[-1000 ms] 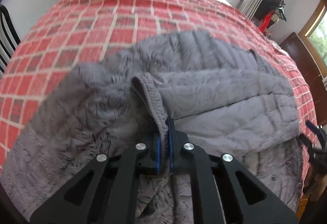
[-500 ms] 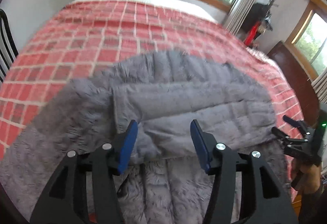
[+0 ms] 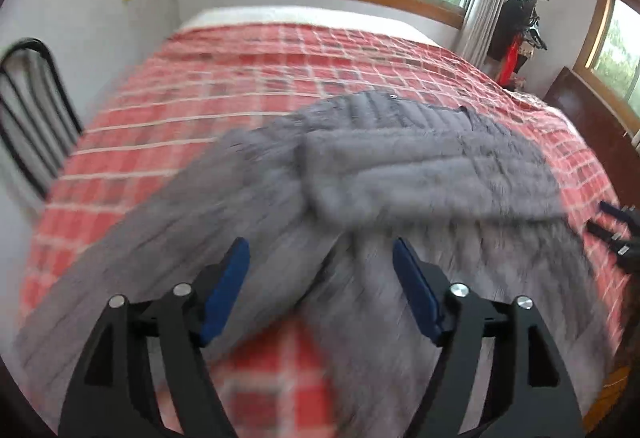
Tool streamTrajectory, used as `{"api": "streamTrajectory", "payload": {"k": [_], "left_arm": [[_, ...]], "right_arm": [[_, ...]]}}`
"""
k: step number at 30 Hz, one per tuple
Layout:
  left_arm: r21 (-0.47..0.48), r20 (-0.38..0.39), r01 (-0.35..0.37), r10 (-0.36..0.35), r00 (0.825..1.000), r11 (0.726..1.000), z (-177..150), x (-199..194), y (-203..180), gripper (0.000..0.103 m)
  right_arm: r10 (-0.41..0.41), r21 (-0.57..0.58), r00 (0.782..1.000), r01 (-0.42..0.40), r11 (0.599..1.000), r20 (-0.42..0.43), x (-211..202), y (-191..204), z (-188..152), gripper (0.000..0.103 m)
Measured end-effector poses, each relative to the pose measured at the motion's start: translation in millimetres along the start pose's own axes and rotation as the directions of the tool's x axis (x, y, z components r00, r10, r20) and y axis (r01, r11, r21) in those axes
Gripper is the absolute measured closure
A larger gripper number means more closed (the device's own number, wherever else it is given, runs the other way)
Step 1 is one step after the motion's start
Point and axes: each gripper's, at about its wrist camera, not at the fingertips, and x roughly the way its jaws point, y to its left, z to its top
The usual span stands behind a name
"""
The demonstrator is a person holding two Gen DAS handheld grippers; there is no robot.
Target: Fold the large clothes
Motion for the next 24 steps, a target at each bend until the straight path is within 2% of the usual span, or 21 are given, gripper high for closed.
{"api": "streamTrajectory", "payload": {"k": [2, 6, 8, 11, 13, 16, 18, 20, 21, 23, 24], "left_arm": [[0.007, 0.016, -0.046, 0.046, 0.999, 0.999, -22, -26, 21, 0.023], [-0.044, 0.039, -0.131, 0.133, 0.99, 0.99, -70, -78, 88, 0.021], [-0.106, 0.039, -0.191, 0.196, 0.98, 0.976, -91, -100, 134, 0.02], [-0.223, 0.012, -0.244, 0.253, 0.967, 0.944, -114, -118, 202, 0.02], [-0.283, -0.012, -0.233, 0.239, 0.971, 0.93, -126, -119, 233, 0.02], [-0.349, -0.055, -0.175, 0.166, 0.985, 0.921, -137, -100, 259, 0.023], [-0.351, -0.069, -0.151, 0.136, 0.988, 0.924, -137, -87, 262, 0.024], [-0.336, -0.088, -0.161, 0.139, 0.986, 0.928, -137, -77, 257, 0.026], [-0.343, -0.104, -0.171, 0.144, 0.984, 0.924, -137, -72, 258, 0.033], [-0.378, -0.097, -0.15, 0.122, 0.988, 0.914, -137, -72, 261, 0.059], [-0.393, -0.093, -0.141, 0.113, 0.989, 0.909, -136, -72, 262, 0.067]], "right_arm": [[0.024, 0.001, 0.999, -0.024, 1.0, 0.026, -25, 14, -12, 0.015], [0.072, -0.008, 0.995, -0.071, 0.997, 0.073, -68, 44, -46, 0.012], [0.091, -0.006, 0.991, -0.09, 0.996, 0.101, -83, 56, -60, 0.005], [0.095, -0.044, 0.991, -0.091, 0.995, 0.096, -93, 76, -68, 0.005], [0.084, -0.078, 0.991, -0.076, 0.994, 0.104, -98, 90, -70, 0.005], [0.103, -0.076, 0.99, -0.095, 0.993, 0.099, -98, 102, -73, 0.005], [0.111, -0.08, 0.99, -0.105, 0.991, 0.083, -96, 110, -76, 0.005], [0.112, -0.093, 0.991, -0.105, 0.99, 0.074, -94, 116, -78, 0.005], [0.109, -0.103, 0.992, -0.102, 0.989, 0.07, -93, 120, -79, 0.005], [0.106, -0.12, 0.992, -0.098, 0.988, 0.065, -92, 124, -80, 0.005], [0.103, -0.122, 0.993, -0.094, 0.988, 0.066, -92, 125, -80, 0.005]]}}
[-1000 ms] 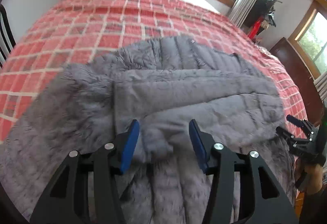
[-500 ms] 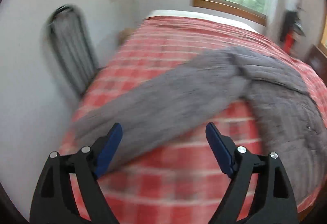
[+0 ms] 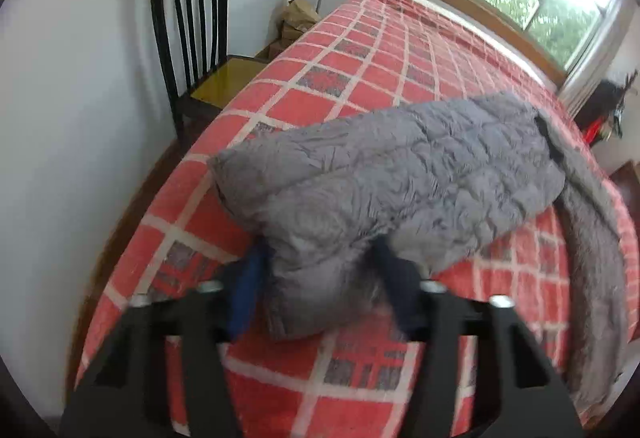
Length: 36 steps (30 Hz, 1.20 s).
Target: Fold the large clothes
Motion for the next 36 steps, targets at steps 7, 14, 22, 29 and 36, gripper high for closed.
{"api": "streamTrajectory", "payload": {"k": [7, 14, 22, 29, 36], "left_arm": [[-0.001, 0.134, 0.1, -0.099, 0.986, 0.995, 31, -52, -24, 0.094], [0.144, 0.232, 0.192, -0.222, 0.947, 0.971, 81, -115, -124, 0.095], [0.359, 0.218, 0.256, -0.348, 0.912, 0.897, 98, -149, -273, 0.095], [0.456, 0.095, 0.301, -0.382, 0.919, 0.837, 82, -97, -380, 0.095], [0.493, -0.059, 0.326, -0.343, 0.938, 0.807, 59, 3, -464, 0.096]], "right_arm": [[0.006, 0.011, 1.0, -0.006, 1.0, -0.009, 2, -8, 5, 0.006], [0.006, 0.043, 1.0, -0.005, 0.999, -0.014, -5, -30, 14, 0.006], [-0.018, 0.09, 1.0, 0.016, 0.996, 0.02, -25, -86, 46, 0.006], [-0.029, 0.161, 0.999, 0.033, 0.986, -0.021, 10, -151, 78, 0.005], [-0.05, 0.166, 0.995, 0.063, 0.984, -0.083, 76, -198, 97, 0.007]]}}
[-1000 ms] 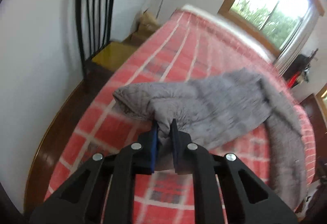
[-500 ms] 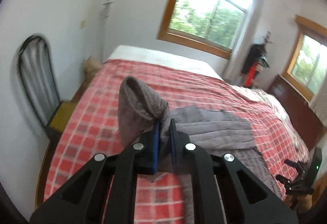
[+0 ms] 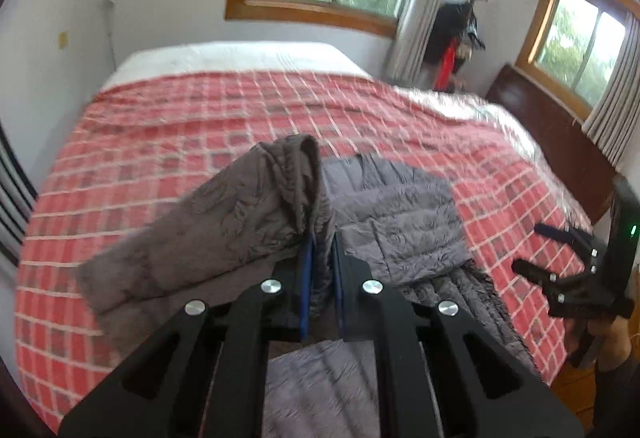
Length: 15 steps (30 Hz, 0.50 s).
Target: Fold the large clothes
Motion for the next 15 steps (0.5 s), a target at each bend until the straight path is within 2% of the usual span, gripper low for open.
{"api": "streamTrajectory", "payload": {"k": [5, 10, 13, 15], "left_arm": [[0.012, -0.093, 0.009, -0.008, 0.996, 1.0, -3, 75, -17, 0.096], [0.012, -0.182, 0.009, -0.007, 0.983, 1.0, -12, 141, -26, 0.095], [0.008, -0.198, 0.008, -0.007, 0.98, 1.0, -16, 160, -26, 0.089], [0.0, -0.199, 0.045, -0.044, 0.979, 0.999, -16, 156, -25, 0.072]], "right_arm": [[-0.006, 0.012, 0.999, 0.007, 1.0, -0.041, 49, -22, 8, 0.007], [-0.005, 0.009, 0.996, 0.006, 1.0, -0.084, 88, -29, 6, 0.007], [0.013, 0.016, 0.993, -0.011, 1.0, -0.116, 105, -32, 3, 0.007], [0.032, 0.014, 0.991, -0.03, 0.999, -0.127, 106, -32, 3, 0.007]]}}
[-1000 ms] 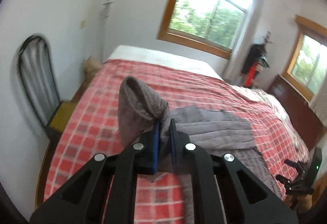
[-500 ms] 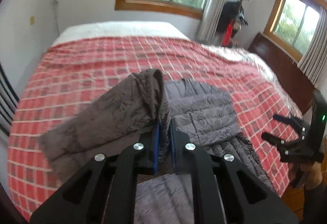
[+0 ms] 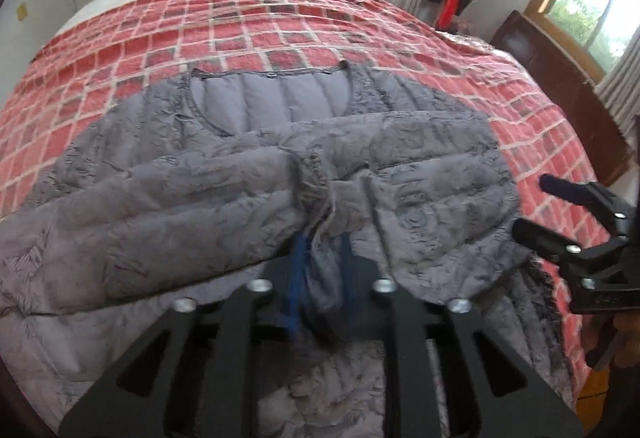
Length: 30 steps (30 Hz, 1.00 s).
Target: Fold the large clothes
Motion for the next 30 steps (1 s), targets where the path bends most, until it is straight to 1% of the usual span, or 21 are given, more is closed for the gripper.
{"api": "streamTrajectory", "payload": {"k": [1, 2, 3, 4, 6, 8, 9, 11, 12, 14, 16, 17, 19, 20, 22, 23, 24, 25, 26, 27, 30], "left_arm": [[0.005, 0.018, 0.008, -0.008, 1.0, 1.0, 0, -12, -1, 0.05], [0.015, 0.042, -0.003, 0.002, 0.999, 1.0, 1, -22, -3, 0.026], [0.039, 0.1, -0.032, 0.028, 0.995, 0.999, 0, -43, -4, 0.02], [0.055, 0.133, -0.048, 0.04, 0.99, 0.997, -1, -57, -6, 0.018], [0.061, 0.18, -0.072, 0.059, 0.982, 0.996, -2, -93, 2, 0.018], [0.047, 0.216, -0.086, 0.074, 0.973, 0.995, -6, -122, 16, 0.013], [0.033, 0.246, -0.123, 0.111, 0.963, 0.992, -12, -140, 31, 0.012], [-0.004, 0.271, -0.191, 0.185, 0.945, 0.982, -26, -159, 61, 0.012], [-0.04, 0.271, -0.218, 0.22, 0.937, 0.975, -35, -163, 83, 0.012], [-0.128, 0.246, -0.239, 0.264, 0.933, 0.963, -52, -166, 126, 0.012], [-0.226, 0.213, -0.234, 0.282, 0.935, 0.946, -72, -163, 171, 0.014], [-0.257, 0.207, -0.222, 0.278, 0.938, 0.941, -78, -162, 185, 0.014], [-0.321, 0.19, -0.171, 0.24, 0.952, 0.932, -89, -152, 213, 0.016], [-0.332, 0.182, -0.154, 0.223, 0.958, 0.931, -92, -147, 219, 0.02], [-0.322, 0.162, -0.144, 0.204, 0.965, 0.936, -92, -132, 221, 0.024], [-0.304, 0.154, -0.145, 0.199, 0.968, 0.941, -92, -125, 217, 0.028], [-0.281, 0.145, -0.142, 0.188, 0.972, 0.949, -87, -117, 212, 0.031], [-0.27, 0.142, -0.137, 0.18, 0.973, 0.953, -86, -114, 208, 0.033], [-0.262, 0.144, -0.138, 0.18, 0.973, 0.955, -83, -110, 204, 0.033], [-0.254, 0.152, -0.128, 0.17, 0.974, 0.959, -78, -108, 200, 0.033], [-0.226, 0.166, -0.107, 0.147, 0.975, 0.968, -67, -108, 185, 0.034]], "right_arm": [[0.005, -0.004, 1.0, -0.005, 1.0, 0.002, -1, 1, 1, 0.006], [0.016, -0.01, 1.0, -0.016, 1.0, 0.005, -5, 4, 2, 0.006], [0.026, -0.012, 1.0, -0.026, 1.0, 0.007, -8, 6, 4, 0.006], [0.045, -0.012, 0.999, -0.045, 0.999, 0.013, -12, 9, 6, 0.006], [0.105, -0.014, 0.994, -0.104, 0.994, 0.019, -20, 19, 12, 0.007], [0.183, -0.003, 0.983, -0.183, 0.983, 0.011, -25, 31, 18, 0.01], [0.224, 0.001, 0.975, -0.224, 0.975, 0.004, -24, 37, 20, 0.013], [0.306, 0.001, 0.952, -0.306, 0.952, -0.01, -20, 53, 26, 0.018], [0.318, -0.001, 0.948, -0.318, 0.948, -0.021, -15, 60, 29, 0.022], [0.357, 0.0, 0.933, -0.358, 0.934, -0.048, 0, 76, 35, 0.024], [0.379, 0.005, 0.923, -0.38, 0.925, -0.068, 13, 88, 40, 0.024], [0.388, 0.009, 0.919, -0.388, 0.921, -0.075, 21, 93, 42, 0.024], [0.389, 0.009, 0.916, -0.39, 0.921, -0.096, 40, 105, 46, 0.024], [0.384, 0.004, 0.917, -0.386, 0.922, -0.108, 50, 111, 49, 0.024], [0.39, -0.008, 0.913, -0.393, 0.919, -0.123, 61, 119, 49, 0.026], [0.393, -0.015, 0.909, -0.399, 0.917, -0.138, 66, 123, 48, 0.041], [0.402, -0.021, 0.902, -0.41, 0.912, -0.155, 72, 127, 48, 0.064], [0.395, -0.023, 0.905, -0.403, 0.915, -0.157, 73, 128, 48, 0.07], [0.384, -0.031, 0.912, -0.392, 0.92, -0.142, 70, 126, 49, 0.081], [0.384, -0.036, 0.914, -0.391, 0.92, -0.131, 66, 124, 51, 0.09], [0.381, -0.043, 0.921, -0.385, 0.922, -0.079, 40, 110, 61, 0.099]]}}
